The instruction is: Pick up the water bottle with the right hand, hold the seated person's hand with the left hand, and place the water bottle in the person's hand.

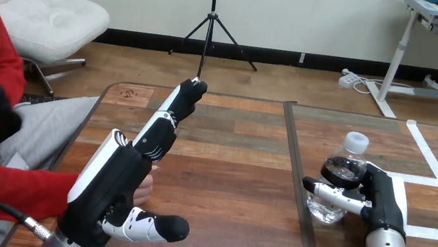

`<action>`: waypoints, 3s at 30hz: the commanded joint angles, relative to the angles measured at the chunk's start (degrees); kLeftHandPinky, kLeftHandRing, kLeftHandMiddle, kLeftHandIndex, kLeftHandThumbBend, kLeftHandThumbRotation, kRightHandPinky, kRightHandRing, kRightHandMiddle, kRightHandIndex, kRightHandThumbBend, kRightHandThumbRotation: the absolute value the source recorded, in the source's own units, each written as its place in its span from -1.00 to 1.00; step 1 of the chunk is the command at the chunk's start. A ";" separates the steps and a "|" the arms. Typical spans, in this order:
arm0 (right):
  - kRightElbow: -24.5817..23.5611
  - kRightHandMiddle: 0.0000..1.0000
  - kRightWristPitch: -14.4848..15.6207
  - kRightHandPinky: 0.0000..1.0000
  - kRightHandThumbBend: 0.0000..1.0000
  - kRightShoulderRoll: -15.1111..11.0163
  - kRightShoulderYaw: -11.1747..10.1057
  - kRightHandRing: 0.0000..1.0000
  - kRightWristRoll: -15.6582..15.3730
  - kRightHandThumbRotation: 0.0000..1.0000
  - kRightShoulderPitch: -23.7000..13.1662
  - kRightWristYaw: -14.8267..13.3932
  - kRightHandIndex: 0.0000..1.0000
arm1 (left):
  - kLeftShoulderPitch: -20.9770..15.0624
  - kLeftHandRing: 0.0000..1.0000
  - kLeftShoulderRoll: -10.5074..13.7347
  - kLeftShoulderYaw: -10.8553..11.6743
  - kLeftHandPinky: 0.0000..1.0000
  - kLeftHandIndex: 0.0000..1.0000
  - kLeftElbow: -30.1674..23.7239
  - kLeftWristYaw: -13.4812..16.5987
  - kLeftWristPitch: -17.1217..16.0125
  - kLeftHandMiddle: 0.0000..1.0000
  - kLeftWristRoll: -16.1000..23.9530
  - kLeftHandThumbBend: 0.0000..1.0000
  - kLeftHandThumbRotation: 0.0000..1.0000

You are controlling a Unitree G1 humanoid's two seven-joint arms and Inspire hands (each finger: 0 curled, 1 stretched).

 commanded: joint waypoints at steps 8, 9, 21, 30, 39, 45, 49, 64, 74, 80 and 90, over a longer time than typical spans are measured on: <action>0.29 0.03 -0.62 -0.09 0.85 1.49 -0.58 -0.04 0.08 -1.00 -0.20 0.18 0.05 | -1.43 1.00 0.46 0.77 0.99 1.00 -3.04 0.17 -0.22 1.00 -0.38 1.00 0.43; 0.29 0.02 -0.59 -0.10 0.85 1.48 -0.60 -0.04 0.08 -1.00 -0.22 0.20 0.05 | -1.43 1.00 0.46 0.78 0.99 1.00 -3.04 0.18 -0.21 1.00 -0.38 1.00 0.43; 0.27 0.00 -0.71 -0.13 0.82 1.26 -0.52 -0.07 -0.23 -1.00 -0.27 0.14 0.02 | -1.48 1.00 0.51 0.57 0.99 1.00 -3.04 -0.26 0.45 1.00 -0.89 1.00 0.41; 0.17 -0.02 -1.42 -0.17 0.79 1.21 -0.87 -0.09 0.08 -1.00 -0.33 0.63 0.01 | -1.59 1.00 0.20 0.89 0.98 1.00 -2.85 0.19 -0.01 1.00 0.04 1.00 0.44; -0.01 -0.04 -2.21 -0.23 0.79 1.16 -1.22 -0.13 0.29 -1.00 -0.57 1.27 0.00 | -1.53 1.00 0.12 1.04 0.97 1.00 -2.90 0.53 0.05 1.00 0.73 1.00 0.46; -0.22 -0.05 -2.97 -0.26 0.80 1.24 -1.43 -0.15 0.57 -1.00 -0.83 1.65 -0.01 | -1.68 1.00 0.05 1.17 0.97 1.00 -2.65 0.79 -0.33 1.00 1.13 1.00 0.47; -0.41 -0.05 -3.76 -0.27 0.80 1.25 -1.26 -0.16 0.49 -1.00 -1.00 1.73 -0.02 | -1.86 1.00 0.01 1.23 0.97 1.00 -2.36 0.91 -0.57 1.00 1.37 1.00 0.48; -1.45 -0.05 -7.23 -0.27 0.79 1.22 0.51 -0.17 -1.10 -1.00 -1.75 1.17 -0.02 | -2.18 1.00 -0.22 3.10 0.95 1.00 -1.94 3.91 -1.34 1.00 5.98 1.00 0.55; -2.57 -0.06 -10.61 -0.28 0.80 1.57 2.22 -0.18 -2.82 -1.00 -2.15 -0.12 -0.02 | -0.65 1.00 0.53 5.35 0.91 1.00 -5.07 8.76 3.42 1.00 13.50 1.00 0.60; -3.16 -0.07 -12.78 -0.27 0.78 2.24 1.81 -0.19 -1.75 -1.00 -2.38 2.49 -0.03 | 1.33 1.00 1.62 7.13 0.93 1.00 -9.74 11.48 8.71 1.00 19.16 1.00 0.50; -4.21 -0.08 -15.25 -0.23 0.81 2.82 3.32 -0.17 -3.25 -1.00 -2.58 1.54 -0.05 | 4.48 1.00 3.79 9.21 0.93 1.00 -17.58 14.53 16.95 1.00 26.37 1.00 0.46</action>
